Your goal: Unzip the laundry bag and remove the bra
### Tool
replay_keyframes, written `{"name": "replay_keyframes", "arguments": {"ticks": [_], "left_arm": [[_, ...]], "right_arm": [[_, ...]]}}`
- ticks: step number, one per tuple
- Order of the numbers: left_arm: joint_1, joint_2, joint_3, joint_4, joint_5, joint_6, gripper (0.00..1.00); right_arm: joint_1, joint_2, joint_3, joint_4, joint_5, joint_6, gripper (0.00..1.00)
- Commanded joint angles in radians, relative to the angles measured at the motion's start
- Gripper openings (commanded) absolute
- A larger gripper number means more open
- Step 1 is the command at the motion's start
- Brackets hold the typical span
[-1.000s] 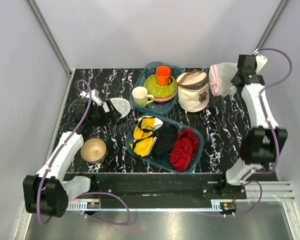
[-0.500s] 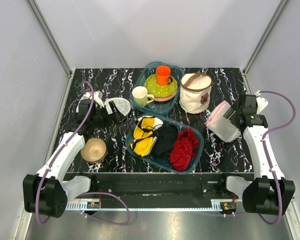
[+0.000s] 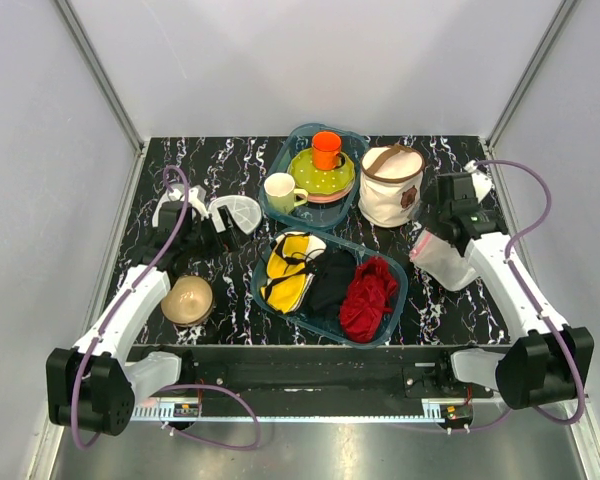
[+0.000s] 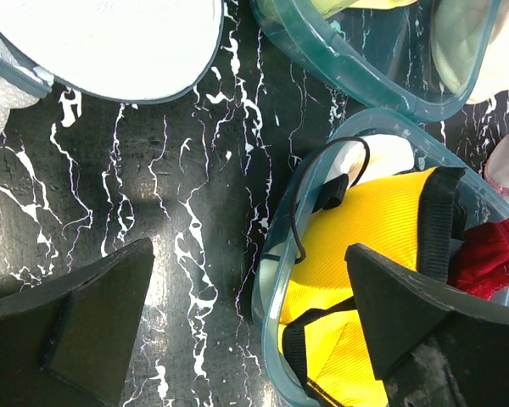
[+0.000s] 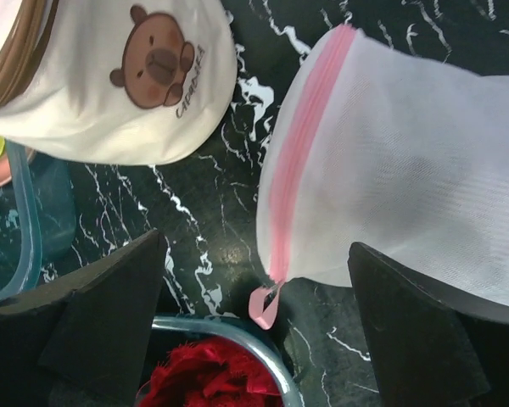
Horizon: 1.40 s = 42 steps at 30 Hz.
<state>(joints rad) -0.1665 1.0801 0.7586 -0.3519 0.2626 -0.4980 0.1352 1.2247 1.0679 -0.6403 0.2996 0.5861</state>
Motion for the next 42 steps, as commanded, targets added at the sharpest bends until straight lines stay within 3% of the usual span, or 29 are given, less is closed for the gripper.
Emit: {"name": "replay_keyframes", "arguments": {"ticks": [1,3,7,13,14,17,18,19,30,34,36,38,42], "left_arm": [[-0.005,0.015,0.024,-0.013,0.027,0.027,0.99],[-0.005,0.030,0.024,-0.015,0.032,0.026,0.99],[-0.013,0.060,0.038,-0.012,0.049,0.021,0.99],[-0.056,0.084,0.082,-0.012,0.130,0.042,0.99],[-0.057,0.084,0.090,-0.012,0.153,0.041,0.99],[-0.060,0.080,0.131,-0.019,0.194,0.027,0.99],[-0.062,0.077,0.139,-0.021,0.196,0.026,0.99],[-0.064,0.072,0.149,-0.021,0.199,0.023,0.99],[-0.108,0.098,0.385,-0.035,0.302,0.013,0.99],[-0.136,0.106,0.447,-0.003,0.358,0.018,0.98],[-0.136,0.109,0.464,0.016,0.380,0.013,0.98],[-0.136,0.112,0.475,0.057,0.409,-0.025,0.93],[-0.136,0.118,0.458,0.172,0.471,-0.148,0.90]], "right_arm": [[0.044,0.007,0.014,-0.012,0.073,0.055,0.97],[0.044,0.010,-0.012,0.017,0.056,0.049,0.96],[0.046,0.053,-0.104,0.123,-0.014,0.000,0.69],[0.044,0.213,-0.092,0.174,-0.005,-0.049,0.69],[0.044,0.210,-0.089,0.177,-0.016,-0.051,0.65],[0.044,0.185,-0.091,0.179,-0.004,-0.055,0.37],[0.043,0.165,-0.089,0.179,-0.004,-0.058,0.07],[0.044,0.150,-0.083,0.176,-0.010,-0.060,0.00],[0.044,-0.112,0.156,0.034,-0.224,-0.023,0.00],[0.044,-0.183,0.168,0.192,-0.463,-0.026,0.00],[0.043,-0.194,0.170,0.273,-0.676,-0.009,0.00],[0.043,-0.176,0.159,0.408,-0.887,0.023,0.00],[0.043,-0.140,0.068,0.712,-1.129,0.171,0.00]]}}
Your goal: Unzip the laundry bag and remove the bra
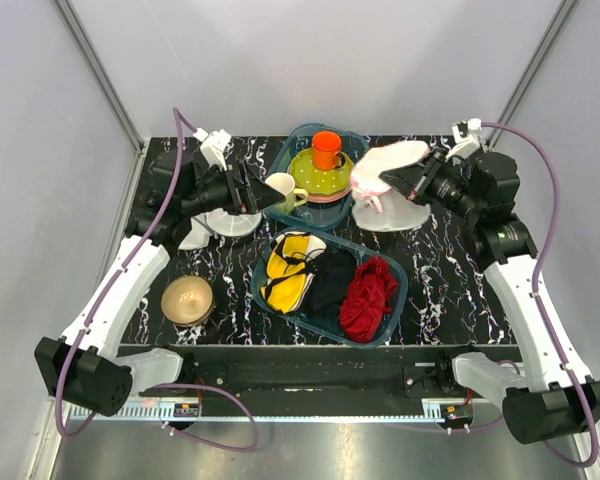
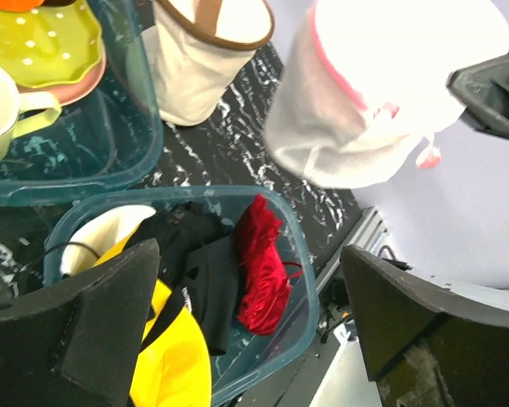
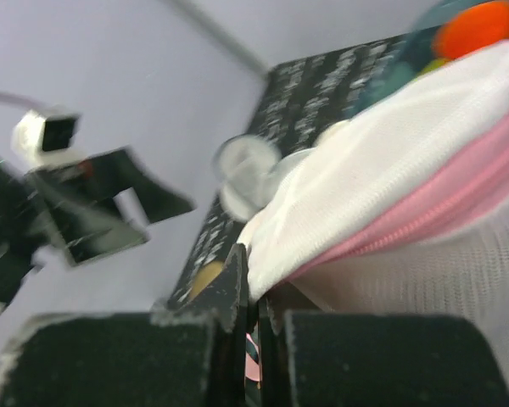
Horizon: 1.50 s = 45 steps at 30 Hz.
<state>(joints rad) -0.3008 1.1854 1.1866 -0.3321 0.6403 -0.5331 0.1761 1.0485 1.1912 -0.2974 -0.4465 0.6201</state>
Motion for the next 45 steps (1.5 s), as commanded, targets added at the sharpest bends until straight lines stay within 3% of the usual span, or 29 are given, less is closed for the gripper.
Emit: {"name": "replay_keyframes", "arguments": {"ticks": [1,6,8,10,22,38,45], "left_arm": [[0.002,0.019,0.034,0.150,0.088,-0.142,0.90],[0.012,0.060,0.116,0.116,0.157,-0.221,0.86],[0.011,0.069,0.101,0.189,0.193,-0.324,0.91],[0.011,0.080,0.047,0.325,0.243,-0.462,0.99],[-0.012,0.235,-0.045,0.752,0.266,-0.830,0.99],[-0.100,0.310,-0.085,0.916,0.280,-0.936,0.99],[-0.172,0.385,-0.019,0.929,0.282,-0.942,0.99]], "right_arm": [[0.003,0.048,-0.068,0.486,-0.418,0.174,0.00],[0.003,0.125,-0.148,0.835,-0.570,0.432,0.00],[0.003,0.146,-0.157,0.914,-0.583,0.467,0.00],[0.003,0.151,-0.160,0.913,-0.581,0.464,0.00],[0.003,0.139,-0.173,0.876,-0.586,0.421,0.00],[0.005,0.136,-0.194,0.767,-0.560,0.313,0.00],[0.005,0.153,-0.197,0.758,-0.557,0.296,0.00]]}}
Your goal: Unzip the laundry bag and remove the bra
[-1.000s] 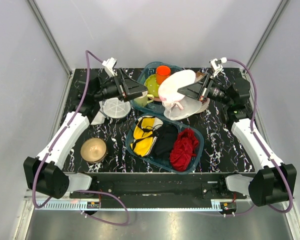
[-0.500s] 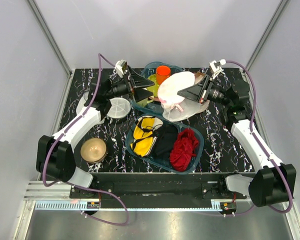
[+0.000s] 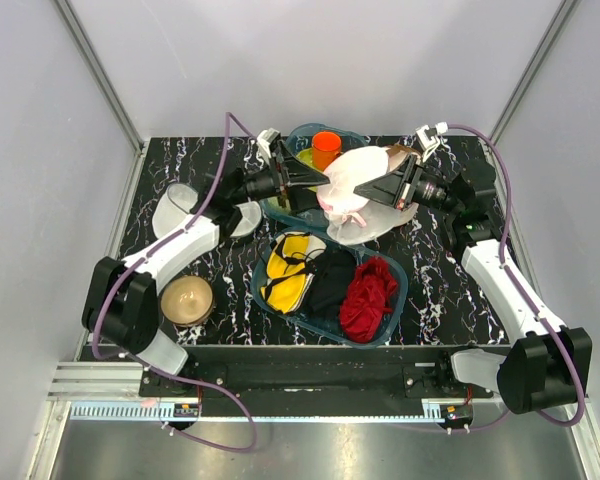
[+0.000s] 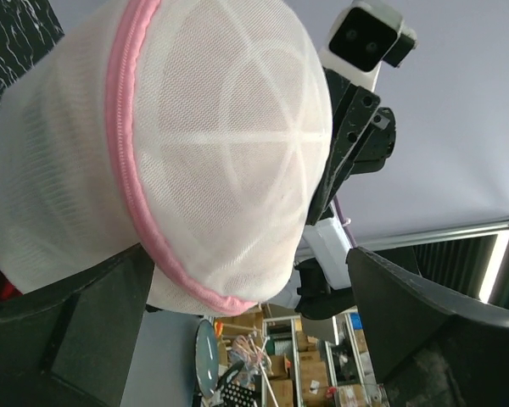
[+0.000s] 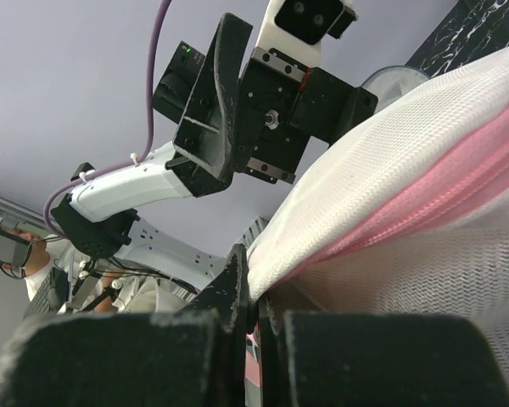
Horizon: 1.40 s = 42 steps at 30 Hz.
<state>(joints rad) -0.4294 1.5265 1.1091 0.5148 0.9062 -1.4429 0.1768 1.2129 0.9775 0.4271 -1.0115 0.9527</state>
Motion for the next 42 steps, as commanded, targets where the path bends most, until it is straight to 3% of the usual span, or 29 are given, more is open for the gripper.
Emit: {"name": "replay_keyframes", "arguments": {"ticks": [1,5,7,8,10,11,12,13,16,19,21,23,27,33,42], "left_arm": [[-0.045,0.053,0.058,0.091,0.014,-0.042,0.98],[-0.051,0.086,0.051,0.160,0.002,-0.088,0.94],[-0.054,0.093,0.055,0.168,-0.019,-0.094,0.81],[-0.055,0.098,0.063,0.162,-0.027,-0.094,0.60],[-0.055,0.103,0.075,0.139,-0.043,-0.085,0.29],[-0.054,0.110,0.083,0.107,-0.047,-0.079,0.01],[-0.054,0.112,0.095,0.093,-0.058,-0.070,0.00],[-0.052,0.115,0.098,0.084,-0.067,-0.070,0.00],[-0.046,0.123,0.126,0.018,-0.121,-0.044,0.00],[-0.048,0.136,0.202,-0.106,-0.200,0.030,0.00],[-0.061,0.188,0.276,-0.176,-0.231,0.076,0.00],[-0.078,0.231,0.411,-0.302,-0.237,0.164,0.00],[-0.088,0.279,0.515,-0.439,-0.236,0.272,0.00],[-0.086,0.284,0.532,-0.490,-0.213,0.328,0.00],[-0.091,0.279,0.543,-0.503,-0.197,0.308,0.00]], "right_arm": [[0.004,-0.012,0.013,0.033,0.008,-0.038,0.00],[0.003,-0.013,0.016,0.009,0.016,-0.052,0.00],[0.003,-0.016,0.021,-0.052,0.037,-0.093,0.00],[0.000,-0.019,0.032,-0.091,0.051,-0.123,0.00],[0.001,-0.039,0.062,-0.284,0.135,-0.240,0.02],[0.003,-0.050,0.119,-0.374,0.178,-0.296,0.17],[0.003,-0.061,0.148,-0.556,0.280,-0.346,0.38],[0.003,-0.093,0.176,-0.633,0.342,-0.432,0.72],[0.003,-0.154,0.265,-0.847,0.601,-0.527,0.86],[0.003,-0.202,0.320,-0.948,0.758,-0.569,0.85],[0.003,-0.213,0.336,-0.979,0.780,-0.580,0.75],[0.003,-0.210,0.329,-0.990,0.772,-0.572,0.62],[0.004,-0.207,0.284,-0.952,0.662,-0.536,0.51],[0.015,-0.167,0.193,-0.820,0.482,-0.422,0.49],[0.098,-0.078,0.165,-0.772,0.542,-0.477,0.38]]}}
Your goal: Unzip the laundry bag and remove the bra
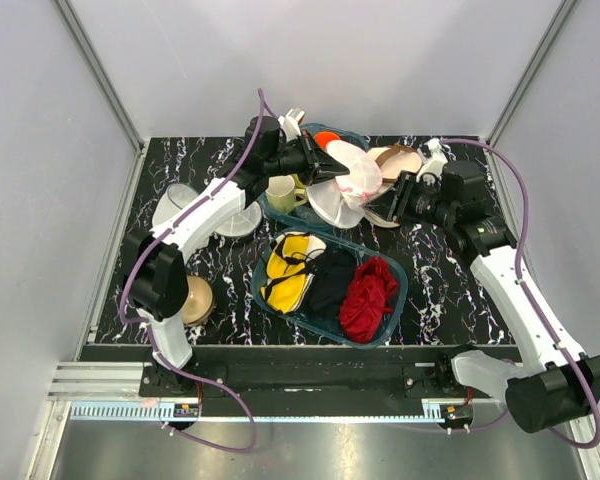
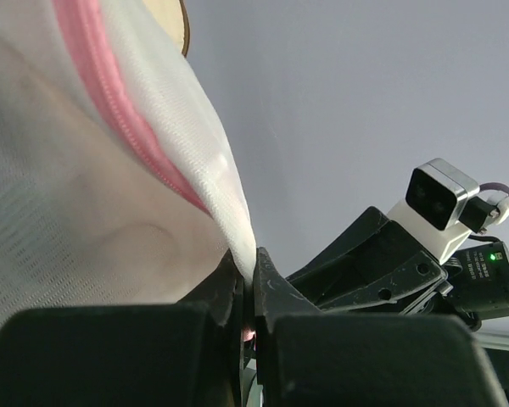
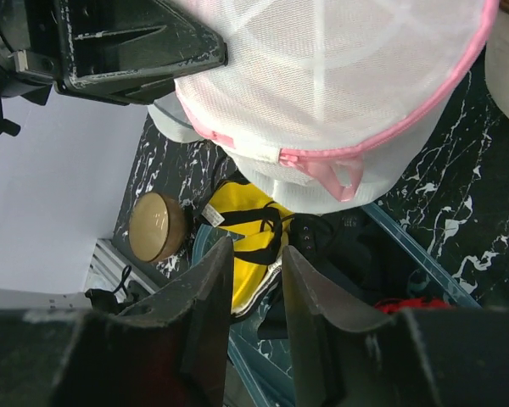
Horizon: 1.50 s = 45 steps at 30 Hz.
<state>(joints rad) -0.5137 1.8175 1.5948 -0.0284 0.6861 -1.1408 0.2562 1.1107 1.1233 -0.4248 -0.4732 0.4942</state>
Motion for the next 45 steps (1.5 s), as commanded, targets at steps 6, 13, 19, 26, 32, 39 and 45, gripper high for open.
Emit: {"name": "replay_keyframes", "arguments": {"ticks": [6,13,19,26,32,39,45], "left_arm": [[-0.008,-0.029,0.045,0.038,0.027,0.004,0.00],[-0.009,-0.044,0.027,0.058,0.043,-0.008,0.00],[-0.017,-0.050,0.022,0.062,0.044,-0.008,0.00],[-0.019,-0.055,0.017,0.078,0.049,-0.022,0.00],[-0.019,-0.058,0.007,0.081,0.047,-0.027,0.00],[-0.019,-0.057,0.004,0.093,0.056,-0.031,0.00],[-0.019,-0.061,0.001,0.093,0.059,-0.031,0.00]], "right_arm": [[0.020,0.067,0.020,0.106,0.005,-0.034,0.43],[0.021,0.101,0.017,0.129,-0.001,-0.039,0.43],[0.020,0.120,0.020,0.153,-0.008,-0.039,0.41],[0.022,0.155,0.039,0.190,-0.024,-0.026,0.41],[0.026,0.152,0.036,0.201,-0.025,-0.028,0.36],[0.028,0.107,0.001,0.192,0.044,-0.029,0.21],[0.031,0.112,-0.002,0.195,0.045,-0.008,0.23]]}}
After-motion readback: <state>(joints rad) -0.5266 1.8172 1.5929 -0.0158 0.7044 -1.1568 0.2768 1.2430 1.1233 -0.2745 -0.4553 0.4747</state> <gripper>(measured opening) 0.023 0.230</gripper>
